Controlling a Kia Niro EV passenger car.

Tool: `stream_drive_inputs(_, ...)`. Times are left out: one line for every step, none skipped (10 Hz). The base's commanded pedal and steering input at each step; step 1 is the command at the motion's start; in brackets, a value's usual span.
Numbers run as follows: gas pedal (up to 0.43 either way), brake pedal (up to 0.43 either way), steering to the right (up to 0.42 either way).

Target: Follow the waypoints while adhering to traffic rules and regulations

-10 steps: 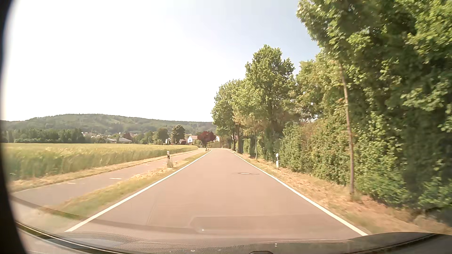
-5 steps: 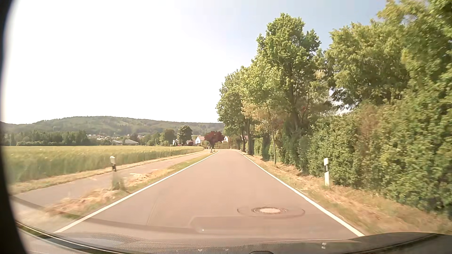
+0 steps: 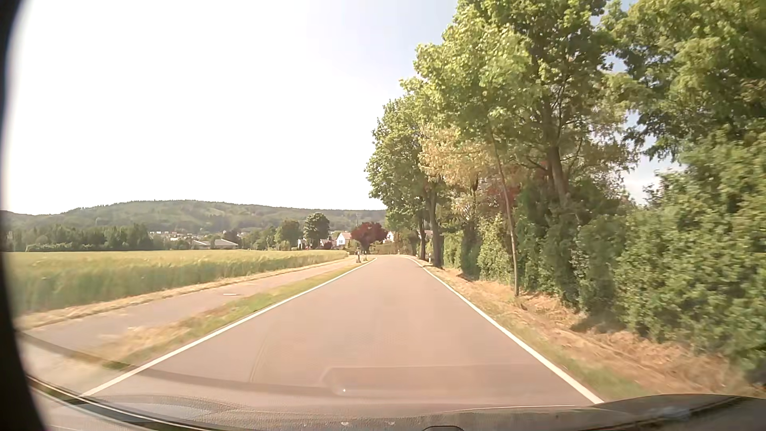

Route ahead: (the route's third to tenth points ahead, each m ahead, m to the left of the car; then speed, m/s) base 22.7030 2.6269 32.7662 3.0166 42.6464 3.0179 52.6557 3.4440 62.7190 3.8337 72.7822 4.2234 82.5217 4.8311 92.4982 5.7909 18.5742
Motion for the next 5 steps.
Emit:
stream_drive_inputs(0.177,0.0,-0.011)
stream_drive_inputs(0.177,0.0,-0.01)
stream_drive_inputs(0.177,0.0,-0.008)
stream_drive_inputs(0.189,0.0,-0.007)
stream_drive_inputs(0.197,0.0,-0.007)
